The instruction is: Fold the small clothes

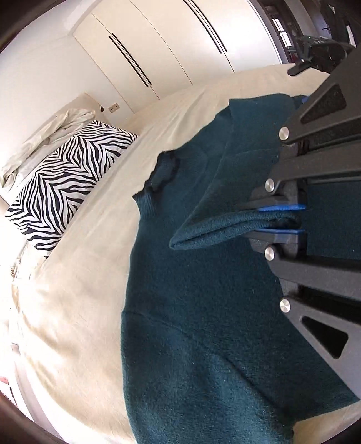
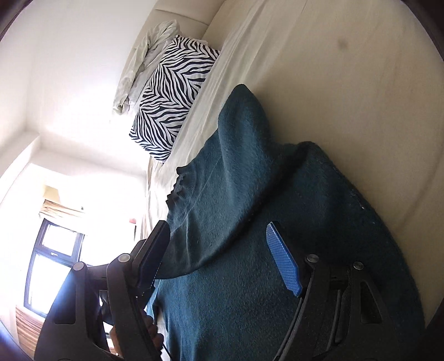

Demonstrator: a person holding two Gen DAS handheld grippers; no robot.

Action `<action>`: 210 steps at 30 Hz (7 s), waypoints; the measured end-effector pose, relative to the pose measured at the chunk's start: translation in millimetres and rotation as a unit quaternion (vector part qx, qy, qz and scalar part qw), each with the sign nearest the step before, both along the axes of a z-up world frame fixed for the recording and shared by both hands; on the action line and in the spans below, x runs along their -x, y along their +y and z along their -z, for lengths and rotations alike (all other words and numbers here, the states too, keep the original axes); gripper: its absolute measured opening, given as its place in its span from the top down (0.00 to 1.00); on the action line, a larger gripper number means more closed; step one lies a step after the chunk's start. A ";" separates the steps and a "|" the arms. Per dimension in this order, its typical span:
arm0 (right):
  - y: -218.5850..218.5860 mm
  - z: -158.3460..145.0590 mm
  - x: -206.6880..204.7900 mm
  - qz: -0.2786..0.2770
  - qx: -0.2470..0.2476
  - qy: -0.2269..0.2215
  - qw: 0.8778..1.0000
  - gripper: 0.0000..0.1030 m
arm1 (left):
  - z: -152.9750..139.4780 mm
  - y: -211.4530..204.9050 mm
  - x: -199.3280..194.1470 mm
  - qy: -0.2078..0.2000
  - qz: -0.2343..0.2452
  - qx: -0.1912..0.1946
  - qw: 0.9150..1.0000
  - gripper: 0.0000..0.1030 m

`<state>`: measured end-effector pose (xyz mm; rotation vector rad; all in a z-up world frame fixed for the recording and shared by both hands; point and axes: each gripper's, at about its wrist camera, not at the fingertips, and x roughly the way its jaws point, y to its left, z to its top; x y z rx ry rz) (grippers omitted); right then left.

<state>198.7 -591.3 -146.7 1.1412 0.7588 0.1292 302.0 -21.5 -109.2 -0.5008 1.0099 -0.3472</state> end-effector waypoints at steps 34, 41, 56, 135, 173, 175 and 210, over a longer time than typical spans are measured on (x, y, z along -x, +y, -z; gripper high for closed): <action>-8.2 -14.2 -125.6 -0.018 0.018 -0.002 1.000 0.30 | 33.1 1.4 10.6 -0.011 -0.002 0.031 0.999 0.86; -39.3 16.5 -157.6 -0.009 0.005 0.014 1.000 0.36 | 39.8 4.4 10.7 -0.026 -0.001 0.045 0.999 0.85; -35.7 -31.5 27.0 -0.008 0.101 0.008 0.995 0.31 | -7.8 148.1 111.5 -0.040 -0.161 0.101 0.981 0.27; 201.9 -147.4 -70.5 -0.241 0.339 -0.047 0.908 0.93 | 8.9 28.1 174.2 -0.093 -0.005 -0.089 0.992 0.20; 72.1 -8.3 -112.5 -0.160 0.234 0.049 0.958 0.61 | -23.2 84.7 -13.5 -0.051 -0.004 -0.023 0.998 0.44; 62.3 -16.3 -104.7 -0.134 0.211 0.037 0.967 0.45 | -4.7 84.2 -29.2 -0.027 0.002 -0.044 0.999 0.45; 59.5 -37.0 28.9 -0.156 0.185 0.025 0.970 0.47 | -27.9 101.7 192.6 -0.065 0.046 -0.147 0.986 0.30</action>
